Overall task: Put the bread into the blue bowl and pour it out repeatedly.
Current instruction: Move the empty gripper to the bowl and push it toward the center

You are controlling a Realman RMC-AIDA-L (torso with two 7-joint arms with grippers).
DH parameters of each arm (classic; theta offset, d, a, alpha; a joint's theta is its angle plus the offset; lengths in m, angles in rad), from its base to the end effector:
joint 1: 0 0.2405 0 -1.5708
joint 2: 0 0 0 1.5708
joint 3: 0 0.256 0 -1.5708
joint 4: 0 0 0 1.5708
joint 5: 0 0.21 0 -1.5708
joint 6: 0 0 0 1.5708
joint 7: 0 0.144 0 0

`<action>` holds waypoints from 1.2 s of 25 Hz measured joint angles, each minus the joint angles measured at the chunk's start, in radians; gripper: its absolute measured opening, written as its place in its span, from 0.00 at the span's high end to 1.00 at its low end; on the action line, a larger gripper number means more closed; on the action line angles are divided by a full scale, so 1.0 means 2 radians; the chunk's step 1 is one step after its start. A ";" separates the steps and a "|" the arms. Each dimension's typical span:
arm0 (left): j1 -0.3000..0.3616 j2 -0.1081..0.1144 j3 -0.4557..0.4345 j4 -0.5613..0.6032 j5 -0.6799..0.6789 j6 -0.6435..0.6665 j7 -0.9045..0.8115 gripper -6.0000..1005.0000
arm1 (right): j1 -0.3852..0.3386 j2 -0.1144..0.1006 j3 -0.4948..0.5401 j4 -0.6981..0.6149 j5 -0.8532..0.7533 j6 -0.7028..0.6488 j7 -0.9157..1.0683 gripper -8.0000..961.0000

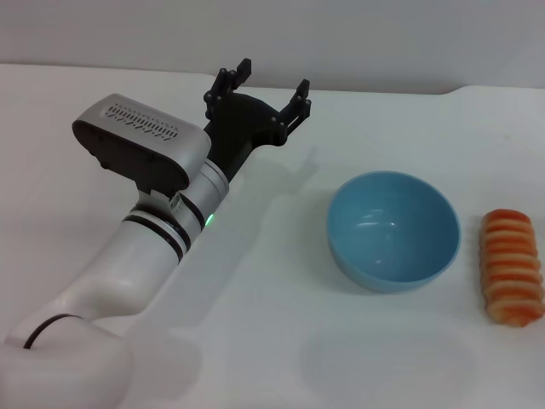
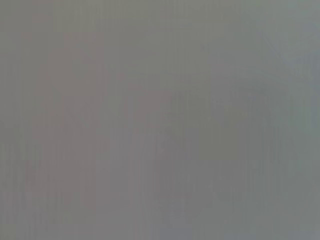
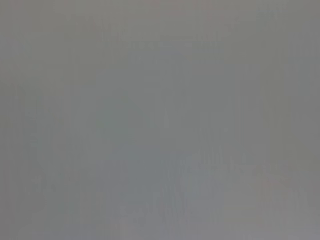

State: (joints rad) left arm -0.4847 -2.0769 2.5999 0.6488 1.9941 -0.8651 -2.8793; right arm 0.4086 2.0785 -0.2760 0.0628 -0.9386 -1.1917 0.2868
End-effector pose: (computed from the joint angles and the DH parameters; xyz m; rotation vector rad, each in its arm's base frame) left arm -0.2131 0.3367 -0.1068 -1.9048 -0.5057 -0.7191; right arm 0.3856 0.2986 0.0126 -1.3315 0.7748 0.6591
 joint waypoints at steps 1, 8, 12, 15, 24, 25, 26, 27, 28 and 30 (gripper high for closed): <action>0.000 0.000 0.000 0.000 0.000 0.000 0.000 0.17 | 0.000 0.000 0.000 0.000 0.000 0.000 0.000 0.33; 0.000 0.000 0.000 0.000 0.000 0.000 0.000 0.17 | 0.000 0.000 0.000 -0.001 0.000 0.000 0.000 0.33; 0.000 -0.001 0.000 0.000 0.000 0.000 0.000 0.17 | 0.000 0.000 0.000 -0.001 0.000 0.000 0.000 0.33; 0.000 -0.001 -0.001 0.000 0.000 0.000 0.000 0.17 | 0.000 0.000 0.000 -0.001 0.000 0.001 0.000 0.33; 0.000 -0.001 -0.001 0.000 0.000 0.000 0.000 0.17 | 0.000 0.000 0.000 -0.001 0.000 0.001 0.000 0.33; 0.000 -0.001 -0.001 0.000 0.000 0.000 0.000 0.17 | 0.000 0.000 0.000 -0.001 0.000 0.001 0.000 0.33; 0.000 -0.001 -0.001 0.000 0.000 0.000 0.000 0.17 | 0.000 0.000 0.000 -0.001 0.000 0.001 0.000 0.33; 0.000 -0.001 -0.001 0.000 0.000 0.001 0.000 0.17 | 0.000 0.000 0.000 -0.001 0.000 0.001 0.000 0.33; 0.000 -0.001 -0.001 0.000 0.000 0.001 0.000 0.17 | 0.000 0.000 0.000 -0.001 0.000 0.001 0.000 0.33; 0.000 -0.001 -0.001 0.000 0.000 0.001 0.000 0.17 | 0.000 0.000 0.000 -0.001 0.000 0.001 0.000 0.33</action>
State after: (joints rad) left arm -0.4847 -2.0785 2.5984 0.6488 1.9941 -0.8636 -2.8793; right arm 0.4081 2.0786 -0.2761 0.0618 -0.9386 -1.1903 0.2868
